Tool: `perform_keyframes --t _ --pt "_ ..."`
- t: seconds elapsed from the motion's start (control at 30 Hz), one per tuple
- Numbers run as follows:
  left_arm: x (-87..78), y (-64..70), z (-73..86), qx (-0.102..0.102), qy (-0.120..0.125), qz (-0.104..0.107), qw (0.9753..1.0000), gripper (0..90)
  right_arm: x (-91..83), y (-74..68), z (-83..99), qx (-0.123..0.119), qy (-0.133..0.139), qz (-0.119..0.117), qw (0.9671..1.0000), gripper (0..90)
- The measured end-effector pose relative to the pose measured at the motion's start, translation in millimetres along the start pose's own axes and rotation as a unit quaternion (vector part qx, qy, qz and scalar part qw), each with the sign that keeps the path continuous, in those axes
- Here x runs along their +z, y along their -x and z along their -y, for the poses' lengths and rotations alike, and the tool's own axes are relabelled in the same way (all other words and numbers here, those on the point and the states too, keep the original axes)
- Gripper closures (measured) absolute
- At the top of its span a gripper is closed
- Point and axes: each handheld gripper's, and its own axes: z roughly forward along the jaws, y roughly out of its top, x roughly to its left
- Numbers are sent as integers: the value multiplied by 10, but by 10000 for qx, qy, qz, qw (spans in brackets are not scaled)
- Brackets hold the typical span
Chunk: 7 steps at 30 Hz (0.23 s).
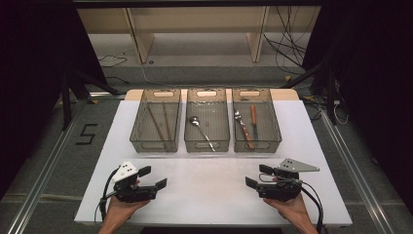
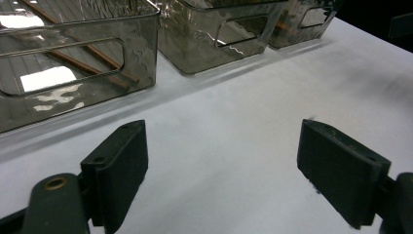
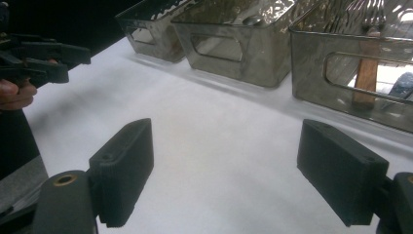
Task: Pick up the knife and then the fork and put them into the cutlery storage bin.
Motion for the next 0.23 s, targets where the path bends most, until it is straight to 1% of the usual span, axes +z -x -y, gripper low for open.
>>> perform_keyframes --t 0.23 --pt "11 -1 -1 -1 -22 14 10000 184 19 -16 -2 -79 45 9 10000 214"
